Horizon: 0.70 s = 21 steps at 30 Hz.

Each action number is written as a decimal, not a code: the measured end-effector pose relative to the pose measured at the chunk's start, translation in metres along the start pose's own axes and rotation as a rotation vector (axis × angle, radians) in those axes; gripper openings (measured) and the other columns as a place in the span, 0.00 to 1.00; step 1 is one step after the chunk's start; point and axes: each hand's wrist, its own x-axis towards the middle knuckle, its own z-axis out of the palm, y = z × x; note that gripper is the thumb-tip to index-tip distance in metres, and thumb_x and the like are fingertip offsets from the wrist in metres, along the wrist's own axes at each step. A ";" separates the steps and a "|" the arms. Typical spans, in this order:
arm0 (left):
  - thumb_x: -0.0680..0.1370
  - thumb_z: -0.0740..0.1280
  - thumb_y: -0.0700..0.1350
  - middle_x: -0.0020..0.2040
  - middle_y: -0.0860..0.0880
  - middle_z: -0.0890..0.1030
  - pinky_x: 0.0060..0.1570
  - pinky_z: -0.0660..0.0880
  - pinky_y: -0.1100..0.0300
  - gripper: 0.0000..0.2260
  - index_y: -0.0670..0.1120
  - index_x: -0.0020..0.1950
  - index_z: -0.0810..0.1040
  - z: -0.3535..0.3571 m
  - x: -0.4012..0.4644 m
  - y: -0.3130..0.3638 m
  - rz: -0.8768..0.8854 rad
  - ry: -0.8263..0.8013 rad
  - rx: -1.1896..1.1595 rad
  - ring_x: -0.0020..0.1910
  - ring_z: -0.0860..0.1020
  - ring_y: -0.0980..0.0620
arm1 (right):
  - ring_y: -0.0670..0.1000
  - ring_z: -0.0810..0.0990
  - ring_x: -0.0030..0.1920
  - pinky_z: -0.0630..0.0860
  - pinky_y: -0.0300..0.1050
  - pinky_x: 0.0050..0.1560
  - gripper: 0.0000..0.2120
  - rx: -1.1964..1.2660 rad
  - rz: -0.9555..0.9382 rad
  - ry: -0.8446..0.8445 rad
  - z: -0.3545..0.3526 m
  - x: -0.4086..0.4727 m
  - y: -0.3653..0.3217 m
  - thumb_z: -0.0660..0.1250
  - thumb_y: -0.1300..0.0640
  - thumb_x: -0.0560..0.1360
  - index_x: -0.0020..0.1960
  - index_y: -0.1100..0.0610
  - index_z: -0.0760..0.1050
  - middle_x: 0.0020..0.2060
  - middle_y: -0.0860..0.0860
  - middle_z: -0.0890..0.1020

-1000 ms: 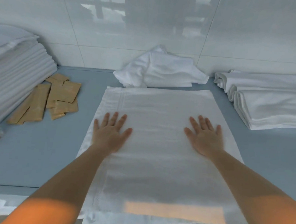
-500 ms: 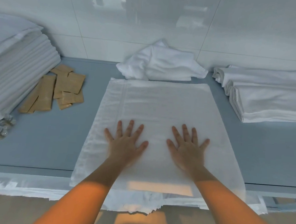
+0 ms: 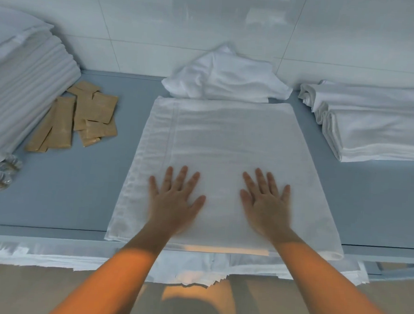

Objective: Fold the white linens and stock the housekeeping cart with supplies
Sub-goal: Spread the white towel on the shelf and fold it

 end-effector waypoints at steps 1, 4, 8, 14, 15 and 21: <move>0.73 0.35 0.70 0.78 0.58 0.43 0.71 0.35 0.40 0.31 0.65 0.75 0.39 0.001 -0.005 -0.016 -0.024 0.022 0.003 0.77 0.40 0.50 | 0.49 0.41 0.77 0.40 0.62 0.74 0.25 -0.010 0.041 -0.002 -0.001 -0.003 0.020 0.39 0.38 0.80 0.76 0.37 0.42 0.78 0.43 0.44; 0.76 0.37 0.68 0.79 0.56 0.47 0.73 0.41 0.42 0.30 0.62 0.77 0.45 -0.003 -0.024 -0.056 -0.036 0.056 0.007 0.78 0.43 0.49 | 0.49 0.42 0.78 0.42 0.60 0.75 0.26 -0.011 0.151 -0.035 -0.008 -0.016 0.070 0.40 0.40 0.80 0.77 0.40 0.42 0.78 0.46 0.45; 0.81 0.47 0.59 0.79 0.49 0.54 0.71 0.41 0.35 0.25 0.55 0.78 0.56 -0.016 -0.039 -0.057 -0.094 0.089 -0.011 0.77 0.46 0.42 | 0.52 0.40 0.77 0.41 0.68 0.73 0.26 -0.011 0.262 -0.109 -0.019 -0.035 0.075 0.41 0.40 0.80 0.77 0.40 0.41 0.78 0.46 0.42; 0.78 0.43 0.63 0.79 0.53 0.45 0.69 0.34 0.34 0.27 0.61 0.77 0.43 -0.004 -0.064 0.035 0.190 -0.058 -0.006 0.77 0.37 0.44 | 0.52 0.39 0.77 0.33 0.68 0.69 0.26 0.023 -0.103 -0.098 0.004 -0.075 -0.048 0.42 0.39 0.79 0.76 0.36 0.41 0.76 0.41 0.41; 0.77 0.40 0.63 0.79 0.54 0.42 0.68 0.34 0.34 0.27 0.61 0.75 0.38 0.000 -0.067 0.040 0.189 -0.094 0.023 0.76 0.34 0.46 | 0.52 0.39 0.77 0.32 0.67 0.69 0.25 0.028 -0.129 -0.119 0.009 -0.079 -0.058 0.43 0.41 0.80 0.76 0.37 0.42 0.77 0.42 0.43; 0.73 0.36 0.72 0.76 0.58 0.37 0.67 0.34 0.33 0.30 0.67 0.74 0.36 0.004 -0.079 0.005 0.030 -0.053 0.041 0.77 0.38 0.44 | 0.50 0.38 0.77 0.34 0.60 0.73 0.25 -0.051 0.053 -0.071 0.013 -0.086 0.009 0.40 0.40 0.80 0.76 0.37 0.41 0.77 0.43 0.42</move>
